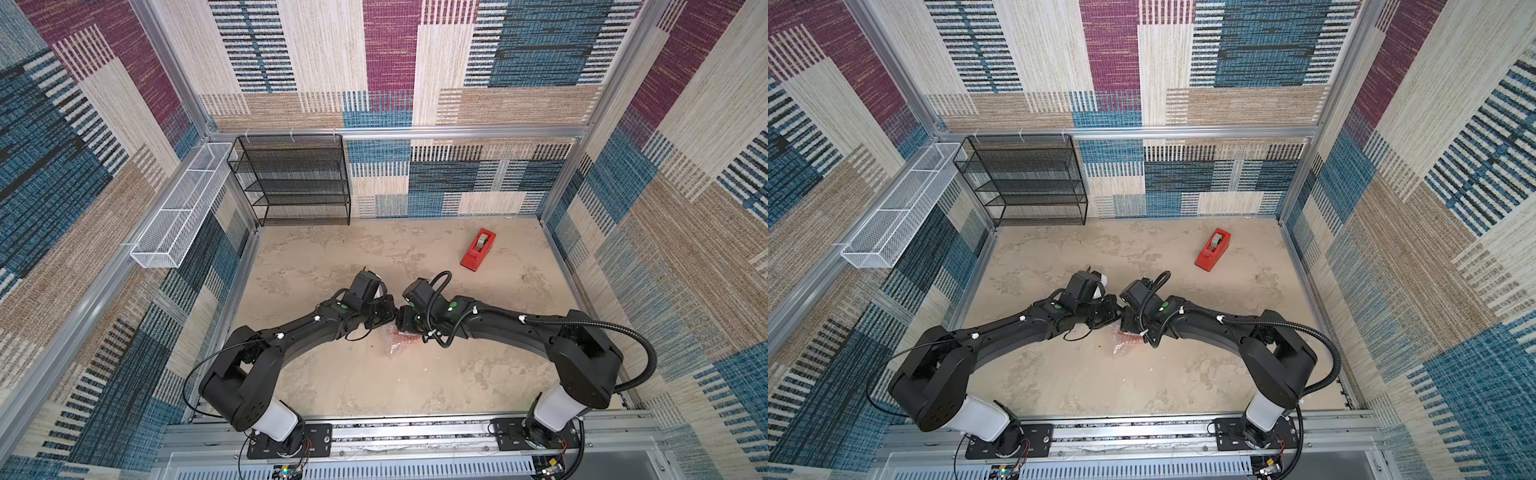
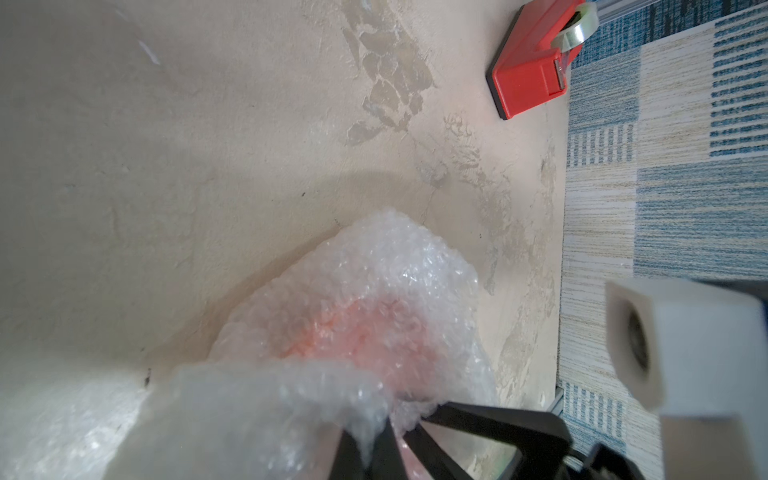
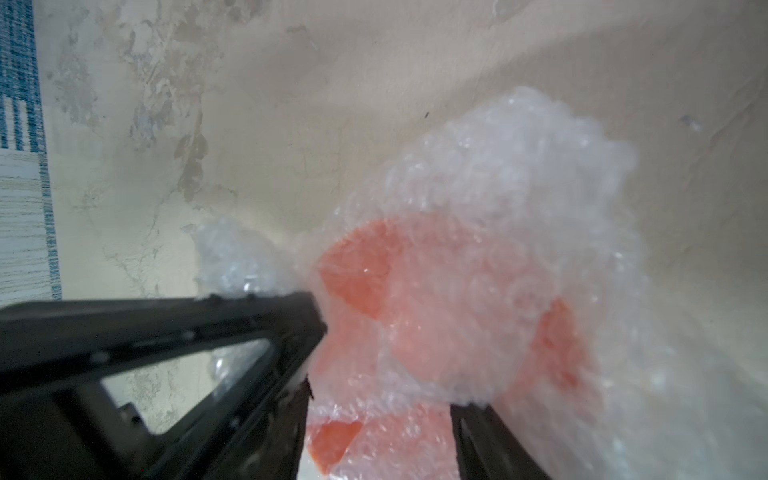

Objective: Wrap bowls in bubble wrap
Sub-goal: Wrap the bowl in bubble wrap.

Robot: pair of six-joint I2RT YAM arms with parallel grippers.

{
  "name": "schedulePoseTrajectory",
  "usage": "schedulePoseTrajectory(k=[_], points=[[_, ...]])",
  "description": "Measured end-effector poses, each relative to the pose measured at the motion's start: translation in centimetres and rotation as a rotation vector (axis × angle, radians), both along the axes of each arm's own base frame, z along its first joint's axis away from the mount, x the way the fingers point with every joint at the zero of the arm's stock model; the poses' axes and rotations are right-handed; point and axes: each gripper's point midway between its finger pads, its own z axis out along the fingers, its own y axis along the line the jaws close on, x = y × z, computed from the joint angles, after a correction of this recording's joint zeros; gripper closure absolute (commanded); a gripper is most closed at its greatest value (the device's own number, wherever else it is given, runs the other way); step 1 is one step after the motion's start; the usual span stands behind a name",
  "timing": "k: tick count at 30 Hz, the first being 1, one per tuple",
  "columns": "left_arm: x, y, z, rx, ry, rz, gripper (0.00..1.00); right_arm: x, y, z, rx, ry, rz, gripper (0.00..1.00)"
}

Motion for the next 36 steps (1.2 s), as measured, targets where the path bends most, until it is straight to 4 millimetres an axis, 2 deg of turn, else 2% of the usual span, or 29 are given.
schedulePoseTrajectory(k=[6, 14, 22, 25, 30, 36], points=[[0.1, -0.5, 0.0, 0.002, -0.001, -0.011, 1.00, 0.6, -1.0, 1.5, 0.015, -0.036, -0.031, 0.48], [-0.3, -1.2, 0.4, 0.006, 0.002, -0.033, 1.00, 0.7, -2.0, 0.5, 0.002, -0.034, -0.056, 0.50], [-0.6, -1.9, 0.3, 0.019, 0.005, -0.057, 1.00, 2.0, -3.3, 3.6, 0.016, -0.114, -0.074, 0.55], [-0.8, -2.2, 0.1, 0.022, 0.008, -0.066, 1.00, 1.8, -3.7, 3.3, -0.002, -0.105, -0.066, 0.55], [-1.0, -2.9, 0.1, 0.024, 0.009, -0.081, 1.00, 1.2, -5.3, 1.5, -0.050, -0.065, -0.071, 0.60], [-1.2, -3.5, -0.2, 0.030, 0.013, -0.094, 1.00, 1.4, -5.8, 1.2, -0.076, -0.071, -0.066, 0.60]])
